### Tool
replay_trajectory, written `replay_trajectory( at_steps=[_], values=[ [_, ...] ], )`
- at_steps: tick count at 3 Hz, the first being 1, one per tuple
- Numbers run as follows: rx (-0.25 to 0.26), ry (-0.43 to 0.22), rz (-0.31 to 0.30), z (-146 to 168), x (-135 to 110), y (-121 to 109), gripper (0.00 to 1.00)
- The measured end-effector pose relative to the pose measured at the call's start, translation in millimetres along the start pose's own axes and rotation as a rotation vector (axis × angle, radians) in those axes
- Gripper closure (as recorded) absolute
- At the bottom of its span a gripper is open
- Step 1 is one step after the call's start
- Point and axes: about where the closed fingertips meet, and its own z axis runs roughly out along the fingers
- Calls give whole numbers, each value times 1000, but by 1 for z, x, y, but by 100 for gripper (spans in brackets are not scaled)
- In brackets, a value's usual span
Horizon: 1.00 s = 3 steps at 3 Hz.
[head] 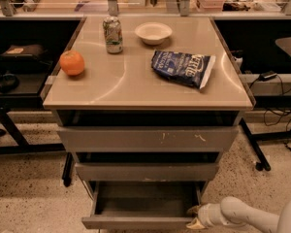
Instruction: Open bottom drawer
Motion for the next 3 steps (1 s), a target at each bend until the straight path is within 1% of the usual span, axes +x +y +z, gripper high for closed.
replay_trajectory(
  at_steps=[2, 3],
  values=[
    [0, 0, 0, 0, 0, 0, 35],
    [-45, -18, 37, 2, 16, 17, 10]
  ],
)
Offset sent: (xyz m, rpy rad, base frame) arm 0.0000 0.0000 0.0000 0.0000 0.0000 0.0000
